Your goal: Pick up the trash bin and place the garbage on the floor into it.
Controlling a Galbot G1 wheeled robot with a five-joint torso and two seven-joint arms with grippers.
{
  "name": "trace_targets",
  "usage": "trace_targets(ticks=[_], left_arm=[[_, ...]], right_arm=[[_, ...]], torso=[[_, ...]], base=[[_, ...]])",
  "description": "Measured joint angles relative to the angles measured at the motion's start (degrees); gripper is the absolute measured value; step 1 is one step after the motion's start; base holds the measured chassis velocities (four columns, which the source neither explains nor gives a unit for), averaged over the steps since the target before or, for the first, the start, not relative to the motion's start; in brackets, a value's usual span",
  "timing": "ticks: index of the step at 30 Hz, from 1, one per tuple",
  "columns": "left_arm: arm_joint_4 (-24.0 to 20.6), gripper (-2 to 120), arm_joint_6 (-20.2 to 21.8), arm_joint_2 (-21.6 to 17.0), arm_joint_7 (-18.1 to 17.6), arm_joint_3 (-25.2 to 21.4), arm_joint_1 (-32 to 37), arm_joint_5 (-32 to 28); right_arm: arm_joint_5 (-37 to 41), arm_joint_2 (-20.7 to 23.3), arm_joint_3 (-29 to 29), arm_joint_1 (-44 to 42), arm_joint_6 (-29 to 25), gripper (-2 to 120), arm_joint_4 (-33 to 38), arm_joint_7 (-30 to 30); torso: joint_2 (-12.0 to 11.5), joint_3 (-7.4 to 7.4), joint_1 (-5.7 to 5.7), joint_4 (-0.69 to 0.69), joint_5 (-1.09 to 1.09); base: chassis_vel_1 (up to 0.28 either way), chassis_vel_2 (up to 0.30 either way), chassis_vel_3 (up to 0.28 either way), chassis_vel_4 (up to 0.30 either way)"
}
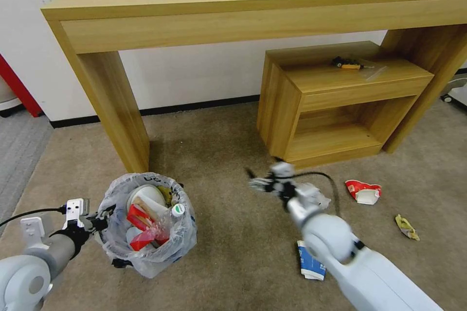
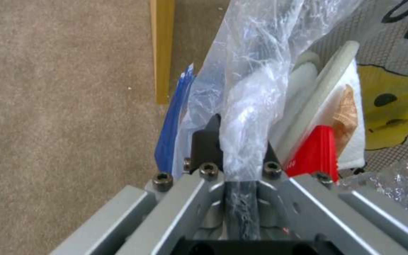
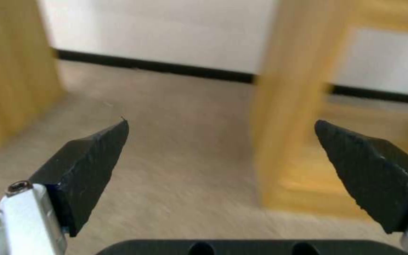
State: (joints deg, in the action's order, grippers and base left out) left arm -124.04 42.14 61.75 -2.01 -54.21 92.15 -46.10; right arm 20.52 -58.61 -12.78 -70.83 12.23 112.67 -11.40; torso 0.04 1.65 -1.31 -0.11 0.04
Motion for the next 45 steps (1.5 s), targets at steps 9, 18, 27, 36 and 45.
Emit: trace_targets(ticks=[9,18,27,36,45], left_arm=[[-1.0,0,0.0,0.4,0.6,0.3,0.6,0.9],[-1.5,0,0.0,0.7,0.6,0.4,1.2,1.3],[-2.0,0,0.0,1.0,0.7,0.4,1.7,1.4],[-3.3,0,0.0,1.2,0.7,-0.3,2.7,1.5],[-3.3,0,0.0,1.9,0.6,0.2,2.6,1.9]], right_arm=[[-4.8,-5.8,-12.8,-13.7,-4.5,100,0.8,4.7],[-4.7,-6.0,-15.5,-15.8,-6.1,100,0.5,7.0],[-1.9,-6.0,-14.1,-15.9,-6.0,100,-0.9,7.0],[9.1,0.3,-10.4,-14.8,8.3,100,-3.0,11.4],[1.8,11.2,-2.2,-5.1,8.7,100,-17.6,32.2]], torso=[[0.0,0.00,0.00,-0.01,-0.01],[0.0,0.00,0.00,0.01,-0.03],[0.0,0.01,-0.01,-0.02,-0.01],[0.0,0.01,0.00,0.02,-0.02],[0.0,0.01,-0.01,0.01,-0.02]], base=[[0.000,0.000,0.000,0.000],[-0.093,-0.093,0.096,0.094],[-0.167,-0.178,0.152,0.155],[0.025,0.021,-0.017,-0.016],[0.000,0.000,0.000,0.000]])
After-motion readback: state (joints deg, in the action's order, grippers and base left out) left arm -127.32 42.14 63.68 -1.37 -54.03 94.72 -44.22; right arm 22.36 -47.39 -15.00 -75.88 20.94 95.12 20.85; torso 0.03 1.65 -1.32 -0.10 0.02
